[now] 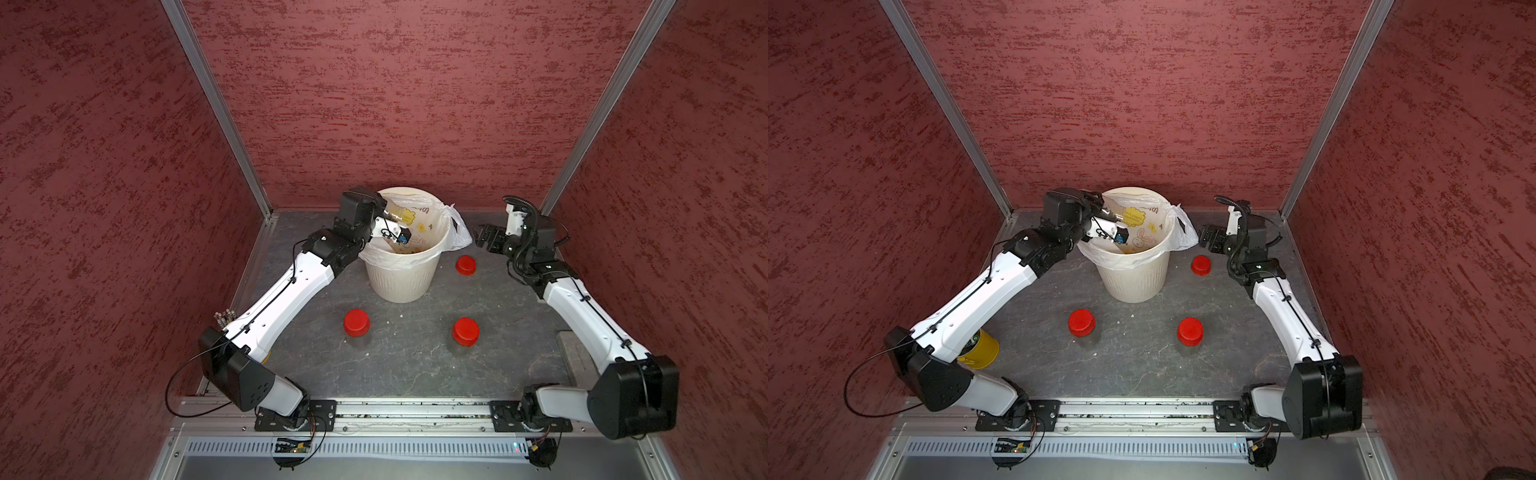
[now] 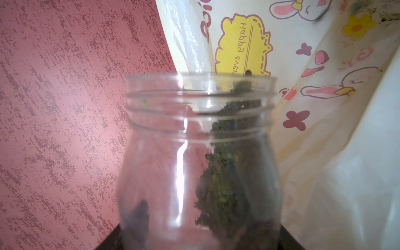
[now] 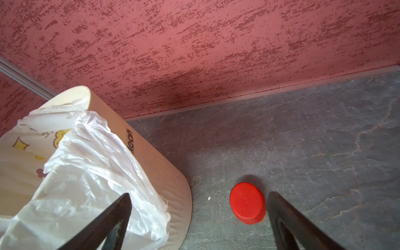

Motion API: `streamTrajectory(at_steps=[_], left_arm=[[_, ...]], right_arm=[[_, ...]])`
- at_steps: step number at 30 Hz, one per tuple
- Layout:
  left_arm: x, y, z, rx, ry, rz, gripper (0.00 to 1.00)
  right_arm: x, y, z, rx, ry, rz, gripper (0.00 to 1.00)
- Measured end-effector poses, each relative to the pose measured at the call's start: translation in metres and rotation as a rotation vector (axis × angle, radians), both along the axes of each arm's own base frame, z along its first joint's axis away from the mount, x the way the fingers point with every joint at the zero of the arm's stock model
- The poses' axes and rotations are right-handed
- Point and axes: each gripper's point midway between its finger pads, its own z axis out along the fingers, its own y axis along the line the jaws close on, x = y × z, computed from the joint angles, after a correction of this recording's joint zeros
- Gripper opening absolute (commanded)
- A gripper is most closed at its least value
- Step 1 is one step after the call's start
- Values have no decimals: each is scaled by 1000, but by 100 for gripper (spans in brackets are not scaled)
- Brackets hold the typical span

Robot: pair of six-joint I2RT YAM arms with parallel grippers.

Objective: Empty moldy tea leaves from jars
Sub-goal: Pour the moldy tea leaves from the jar into the trash bin.

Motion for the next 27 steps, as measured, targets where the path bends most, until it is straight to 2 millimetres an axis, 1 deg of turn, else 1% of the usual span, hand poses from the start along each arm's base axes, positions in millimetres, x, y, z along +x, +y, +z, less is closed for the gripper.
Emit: streamTrajectory(at_steps=[7, 16, 20, 23, 27], left_arm=[[-7, -9, 0, 14, 8, -18, 50], [-11, -14, -11, 51, 54, -23, 50], [-9, -18, -3, 52, 55, -24, 50], [-10, -16, -1, 51, 54, -18, 50], [-12, -14, -11, 67, 81, -9, 50]], right_arm=[[-1, 2, 1, 4, -1, 10, 99], [-4, 4, 7, 11, -15, 23, 99], [-4, 5, 7, 14, -15, 30, 99], [-4, 5, 7, 15, -15, 32, 99], [-5, 6, 7, 17, -14, 36, 99]])
